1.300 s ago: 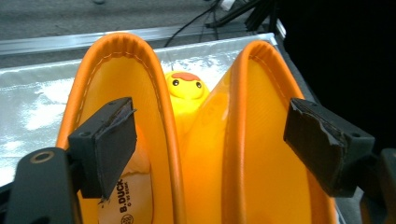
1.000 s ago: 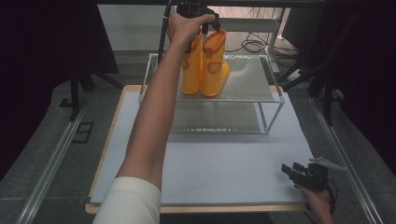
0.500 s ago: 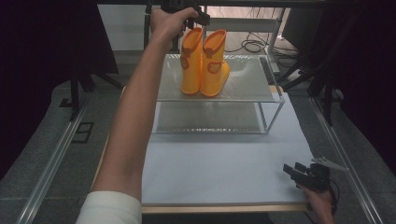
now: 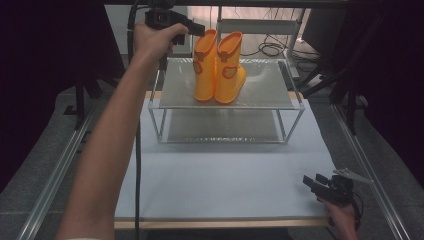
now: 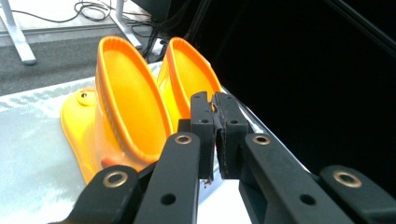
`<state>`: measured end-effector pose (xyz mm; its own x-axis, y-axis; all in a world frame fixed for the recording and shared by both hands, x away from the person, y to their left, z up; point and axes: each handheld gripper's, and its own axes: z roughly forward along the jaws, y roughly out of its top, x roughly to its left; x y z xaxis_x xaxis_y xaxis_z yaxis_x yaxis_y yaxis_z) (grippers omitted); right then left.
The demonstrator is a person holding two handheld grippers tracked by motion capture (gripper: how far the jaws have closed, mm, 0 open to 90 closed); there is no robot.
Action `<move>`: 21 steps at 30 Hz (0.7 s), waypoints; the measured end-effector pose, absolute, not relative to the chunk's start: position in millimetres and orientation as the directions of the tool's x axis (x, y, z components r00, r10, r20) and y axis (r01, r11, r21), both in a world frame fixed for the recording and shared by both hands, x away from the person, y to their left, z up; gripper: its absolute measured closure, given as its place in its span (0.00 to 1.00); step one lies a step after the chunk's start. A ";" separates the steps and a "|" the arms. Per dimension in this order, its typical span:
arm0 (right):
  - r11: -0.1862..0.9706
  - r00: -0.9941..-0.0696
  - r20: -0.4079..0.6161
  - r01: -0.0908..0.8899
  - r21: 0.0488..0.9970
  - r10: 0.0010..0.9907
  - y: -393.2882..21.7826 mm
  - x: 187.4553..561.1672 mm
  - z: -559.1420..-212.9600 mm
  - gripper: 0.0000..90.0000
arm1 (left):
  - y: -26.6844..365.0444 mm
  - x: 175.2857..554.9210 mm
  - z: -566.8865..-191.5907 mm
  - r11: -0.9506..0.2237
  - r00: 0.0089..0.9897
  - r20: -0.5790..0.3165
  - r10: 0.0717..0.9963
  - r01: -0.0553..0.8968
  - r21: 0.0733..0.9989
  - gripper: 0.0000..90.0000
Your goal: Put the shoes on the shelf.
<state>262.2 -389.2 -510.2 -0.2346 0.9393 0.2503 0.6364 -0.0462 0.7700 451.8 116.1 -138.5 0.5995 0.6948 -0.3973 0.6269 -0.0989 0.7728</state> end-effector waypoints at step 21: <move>-0.023 -0.245 0.232 0.639 0.769 0.941 -384.4 263.3 -510.9 0.43 | 162.3 433.6 -201.4 -0.141 0.608 -0.411 0.679 0.658 0.740 0.97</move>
